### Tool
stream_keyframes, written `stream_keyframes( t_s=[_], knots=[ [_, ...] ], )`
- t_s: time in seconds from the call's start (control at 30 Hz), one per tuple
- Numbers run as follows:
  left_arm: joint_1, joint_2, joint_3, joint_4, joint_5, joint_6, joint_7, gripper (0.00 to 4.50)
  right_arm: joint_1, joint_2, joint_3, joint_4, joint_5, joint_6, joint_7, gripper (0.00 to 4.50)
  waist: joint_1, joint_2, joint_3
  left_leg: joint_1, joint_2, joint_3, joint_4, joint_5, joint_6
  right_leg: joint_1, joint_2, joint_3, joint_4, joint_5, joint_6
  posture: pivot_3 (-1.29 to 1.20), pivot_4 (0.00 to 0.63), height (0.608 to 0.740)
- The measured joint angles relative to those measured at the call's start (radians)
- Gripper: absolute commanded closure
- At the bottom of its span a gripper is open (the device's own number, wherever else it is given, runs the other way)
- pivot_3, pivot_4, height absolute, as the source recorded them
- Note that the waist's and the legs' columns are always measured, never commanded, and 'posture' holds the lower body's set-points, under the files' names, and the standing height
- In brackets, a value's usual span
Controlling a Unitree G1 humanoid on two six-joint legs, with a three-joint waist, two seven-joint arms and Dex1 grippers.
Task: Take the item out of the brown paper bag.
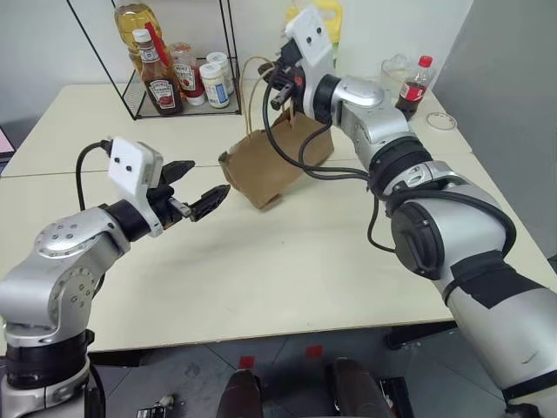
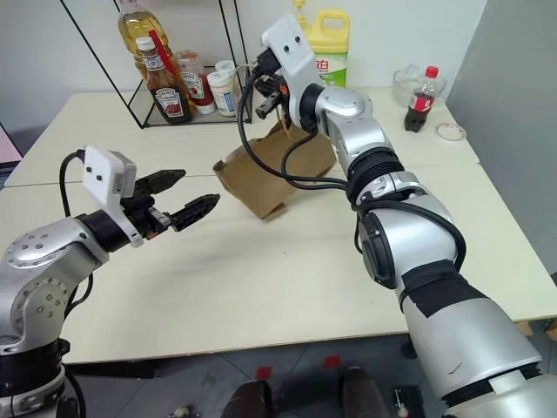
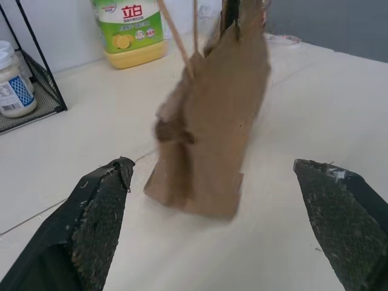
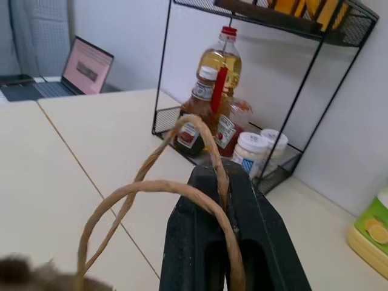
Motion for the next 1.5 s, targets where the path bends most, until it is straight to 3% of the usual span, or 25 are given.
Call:
stream_keyframes(
  t_s=[0.63, 0.8, 1.17, 1.5],
  knots=[
    [0.202, -0.022, 0.192, -0.229, -0.358, 0.143, 0.179, 0.0, -0.059, 0.148, -0.02, -0.032, 0.067, 0.042, -0.02, 4.47, -0.004, -0.002, 0.0, 0.0, 0.0, 0.0, 0.001, 0.0, 0.0, 0.0, 0.0, 0.0, 0.001, 0.0, 0.0, 0.0, 0.15, 0.74],
    [0.237, -0.021, 0.193, -0.237, -0.367, 0.132, 0.214, 0.0, -0.048, 0.205, 0.006, -0.032, 0.047, 0.06, -0.091, 4.47, -0.003, -0.003, 0.0, 0.0, 0.0, 0.0, 0.001, 0.0, 0.0, 0.0, 0.0, 0.0, 0.002, 0.0, 0.0, 0.0, 0.15, 0.74],
    [0.264, -0.021, 0.19, -0.247, -0.384, 0.097, 0.257, 0.0, 0.008, 0.199, 0.06, -0.018, -0.011, 0.082, -0.168, 4.47, -0.002, -0.005, -0.001, 0.0, 0.0, 0.0, 0.001, 0.0, 0.0, 0.0, 0.0, 0.0, 0.002, 0.0, -0.001, 0.0, 0.15, 0.74],
    [0.254, 0.003, 0.155, -0.229, -0.378, 0.069, 0.235, 0.0, 0.018, 0.154, 0.119, -0.093, -0.039, 0.149, 0.031, 4.47, -0.002, -0.005, -0.001, 0.001, 0.0, 0.0, 0.001, 0.0, 0.0, 0.0, 0.0, 0.0, 0.002, 0.0, -0.001, 0.0, 0.15, 0.74]
  ],
)
